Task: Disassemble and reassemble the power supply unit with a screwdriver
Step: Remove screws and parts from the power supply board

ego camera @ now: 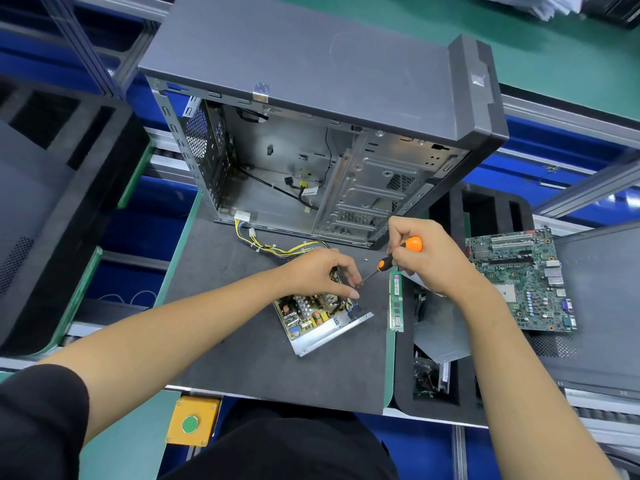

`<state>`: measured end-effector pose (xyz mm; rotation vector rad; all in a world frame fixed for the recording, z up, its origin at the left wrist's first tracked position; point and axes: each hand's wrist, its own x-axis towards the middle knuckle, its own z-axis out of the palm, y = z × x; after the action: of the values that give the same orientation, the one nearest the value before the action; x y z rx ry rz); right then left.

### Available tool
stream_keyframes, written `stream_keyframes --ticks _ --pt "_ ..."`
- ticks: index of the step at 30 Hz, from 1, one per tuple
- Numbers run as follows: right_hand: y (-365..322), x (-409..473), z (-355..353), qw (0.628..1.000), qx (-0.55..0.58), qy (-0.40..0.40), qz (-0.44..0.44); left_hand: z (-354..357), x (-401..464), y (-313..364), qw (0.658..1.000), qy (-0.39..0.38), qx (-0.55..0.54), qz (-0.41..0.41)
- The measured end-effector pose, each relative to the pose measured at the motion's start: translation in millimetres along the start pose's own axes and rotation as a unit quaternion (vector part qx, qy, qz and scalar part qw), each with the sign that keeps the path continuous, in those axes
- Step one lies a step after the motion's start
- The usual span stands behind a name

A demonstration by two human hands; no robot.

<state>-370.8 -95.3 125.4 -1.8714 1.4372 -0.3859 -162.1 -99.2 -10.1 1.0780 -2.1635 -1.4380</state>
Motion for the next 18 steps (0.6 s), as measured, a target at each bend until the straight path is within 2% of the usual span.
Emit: stream_keyframes --ticks 7,14,18 --pt "1.3 -1.0 -0.1 1.0 0.002 -0.001 -0.001 5.1 0.1 -3.7 1.0 0.024 0.011 -0.001" --pt "2.7 -0.1 -0.1 1.0 0.009 -0.009 -0.004 4.0 -0.2 -5.8 1.0 0.013 0.006 0.017" --pt "7.3 0.5 -6.2 1.0 0.031 0.001 0.002 3.7 2.7 -6.2 0.997 -0.006 0.071 0.038"
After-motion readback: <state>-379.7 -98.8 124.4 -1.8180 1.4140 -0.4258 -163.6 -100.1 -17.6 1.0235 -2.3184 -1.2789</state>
